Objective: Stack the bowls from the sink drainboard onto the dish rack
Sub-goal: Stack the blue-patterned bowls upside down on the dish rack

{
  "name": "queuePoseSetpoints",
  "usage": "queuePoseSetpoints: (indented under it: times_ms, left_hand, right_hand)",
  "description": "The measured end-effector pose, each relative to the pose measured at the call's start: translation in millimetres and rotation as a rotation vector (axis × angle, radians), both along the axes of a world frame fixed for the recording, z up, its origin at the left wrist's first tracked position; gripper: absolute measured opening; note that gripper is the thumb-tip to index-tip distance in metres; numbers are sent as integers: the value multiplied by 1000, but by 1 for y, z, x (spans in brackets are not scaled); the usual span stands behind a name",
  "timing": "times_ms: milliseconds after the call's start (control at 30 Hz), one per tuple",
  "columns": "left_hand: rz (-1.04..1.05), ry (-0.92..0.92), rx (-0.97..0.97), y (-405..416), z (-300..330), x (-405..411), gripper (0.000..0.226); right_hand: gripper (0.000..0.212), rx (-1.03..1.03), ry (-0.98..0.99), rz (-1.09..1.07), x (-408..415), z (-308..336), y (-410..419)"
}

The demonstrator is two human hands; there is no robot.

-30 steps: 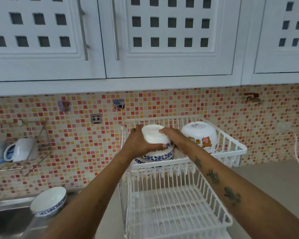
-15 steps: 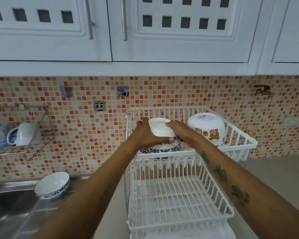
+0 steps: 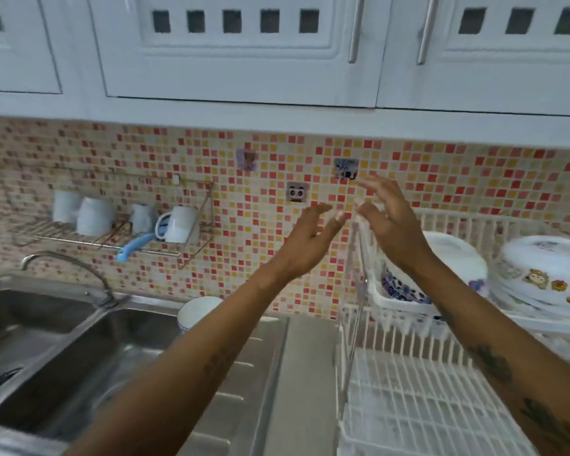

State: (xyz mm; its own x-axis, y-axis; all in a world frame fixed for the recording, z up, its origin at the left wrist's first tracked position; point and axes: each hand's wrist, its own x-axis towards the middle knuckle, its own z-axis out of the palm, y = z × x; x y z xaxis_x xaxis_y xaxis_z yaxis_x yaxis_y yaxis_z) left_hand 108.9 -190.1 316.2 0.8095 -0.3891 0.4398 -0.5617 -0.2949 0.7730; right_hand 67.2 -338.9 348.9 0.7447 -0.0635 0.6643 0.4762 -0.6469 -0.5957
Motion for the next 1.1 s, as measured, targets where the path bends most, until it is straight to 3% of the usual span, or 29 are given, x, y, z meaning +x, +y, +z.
queuePoseSetpoints:
  times_ms: [167, 400, 533, 767, 900, 1100]
  left_hand:
    - [122, 171, 41, 111, -29, 49, 54]
    - [363, 542, -15, 257, -128, 139, 48]
    - [395, 712, -94, 297, -182, 169, 54]
    - [459, 1035, -376, 311, -275, 233, 64]
    - [519, 983, -303, 291, -310, 253, 49]
    - [471, 1003, -491, 268, -336, 270, 43]
  right_hand:
    - [46, 15, 124, 189, 60, -19, 105]
    - [53, -100, 532, 272, 145, -89, 200]
    - [52, 73, 774, 227, 195, -151, 225]
    - [55, 564, 1027, 20, 274, -284, 239]
    - [78, 689, 1047, -62, 298, -341, 249]
    - [53, 742, 968, -150, 304, -362, 263]
